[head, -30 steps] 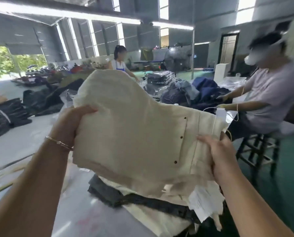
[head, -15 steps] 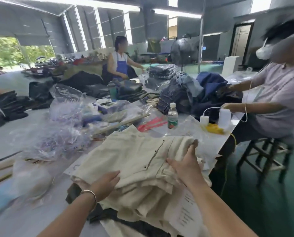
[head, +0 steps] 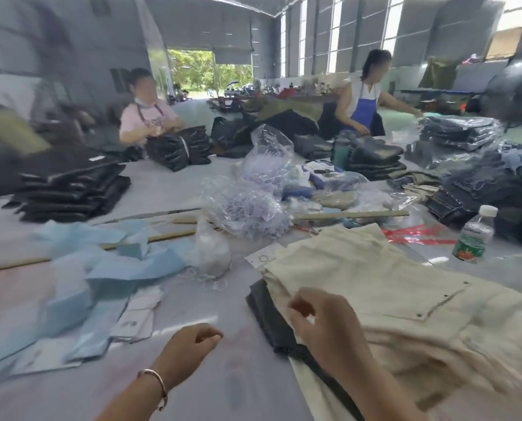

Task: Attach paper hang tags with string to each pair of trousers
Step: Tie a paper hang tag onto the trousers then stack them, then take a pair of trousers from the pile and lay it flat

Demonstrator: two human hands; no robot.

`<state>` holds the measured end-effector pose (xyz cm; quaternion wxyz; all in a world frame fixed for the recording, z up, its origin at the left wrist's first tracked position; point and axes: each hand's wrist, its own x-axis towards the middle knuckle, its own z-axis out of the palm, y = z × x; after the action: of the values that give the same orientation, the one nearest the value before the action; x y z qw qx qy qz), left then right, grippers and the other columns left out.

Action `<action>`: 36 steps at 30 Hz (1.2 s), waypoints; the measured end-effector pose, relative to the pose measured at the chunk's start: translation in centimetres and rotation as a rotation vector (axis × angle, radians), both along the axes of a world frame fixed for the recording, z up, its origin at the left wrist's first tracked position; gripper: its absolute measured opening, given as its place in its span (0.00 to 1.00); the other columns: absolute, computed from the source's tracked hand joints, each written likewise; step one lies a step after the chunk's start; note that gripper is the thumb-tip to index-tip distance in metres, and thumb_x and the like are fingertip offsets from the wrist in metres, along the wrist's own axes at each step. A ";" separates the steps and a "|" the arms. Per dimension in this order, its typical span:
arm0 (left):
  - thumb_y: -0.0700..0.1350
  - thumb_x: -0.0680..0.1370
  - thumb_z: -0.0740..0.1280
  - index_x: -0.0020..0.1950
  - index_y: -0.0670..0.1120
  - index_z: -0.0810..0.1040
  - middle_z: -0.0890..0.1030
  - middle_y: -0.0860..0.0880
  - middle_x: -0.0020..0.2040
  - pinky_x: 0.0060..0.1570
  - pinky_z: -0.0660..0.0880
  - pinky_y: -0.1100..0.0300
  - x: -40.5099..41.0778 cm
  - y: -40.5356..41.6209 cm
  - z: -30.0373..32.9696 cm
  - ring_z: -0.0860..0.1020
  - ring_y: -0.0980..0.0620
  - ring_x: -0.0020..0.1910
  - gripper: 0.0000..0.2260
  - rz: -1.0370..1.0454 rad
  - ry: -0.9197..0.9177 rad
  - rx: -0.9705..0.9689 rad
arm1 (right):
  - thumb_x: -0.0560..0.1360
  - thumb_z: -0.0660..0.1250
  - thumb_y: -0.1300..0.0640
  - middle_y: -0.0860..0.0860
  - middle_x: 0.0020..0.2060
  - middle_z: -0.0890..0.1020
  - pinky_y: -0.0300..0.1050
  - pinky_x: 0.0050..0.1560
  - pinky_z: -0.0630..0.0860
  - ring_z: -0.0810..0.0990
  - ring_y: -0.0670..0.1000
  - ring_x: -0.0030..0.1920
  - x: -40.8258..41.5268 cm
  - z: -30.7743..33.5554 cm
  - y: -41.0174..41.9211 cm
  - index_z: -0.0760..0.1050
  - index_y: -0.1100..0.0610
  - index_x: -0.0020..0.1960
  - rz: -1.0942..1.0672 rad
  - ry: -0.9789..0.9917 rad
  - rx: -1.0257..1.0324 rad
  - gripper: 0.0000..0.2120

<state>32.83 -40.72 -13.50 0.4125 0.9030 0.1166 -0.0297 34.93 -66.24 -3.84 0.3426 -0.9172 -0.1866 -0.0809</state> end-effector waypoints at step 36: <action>0.48 0.78 0.66 0.54 0.51 0.81 0.84 0.45 0.40 0.38 0.69 0.56 -22.3 64.7 4.4 0.81 0.42 0.43 0.07 0.695 -0.391 0.682 | 0.78 0.66 0.54 0.59 0.33 0.82 0.49 0.36 0.77 0.80 0.55 0.32 -7.4 -5.8 77.6 0.75 0.64 0.45 0.372 0.739 0.401 0.12</action>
<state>10.49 24.03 -9.07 0.0946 0.8827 0.3332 0.3176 27.51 11.35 -9.67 0.5656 -0.7511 -0.1940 0.2799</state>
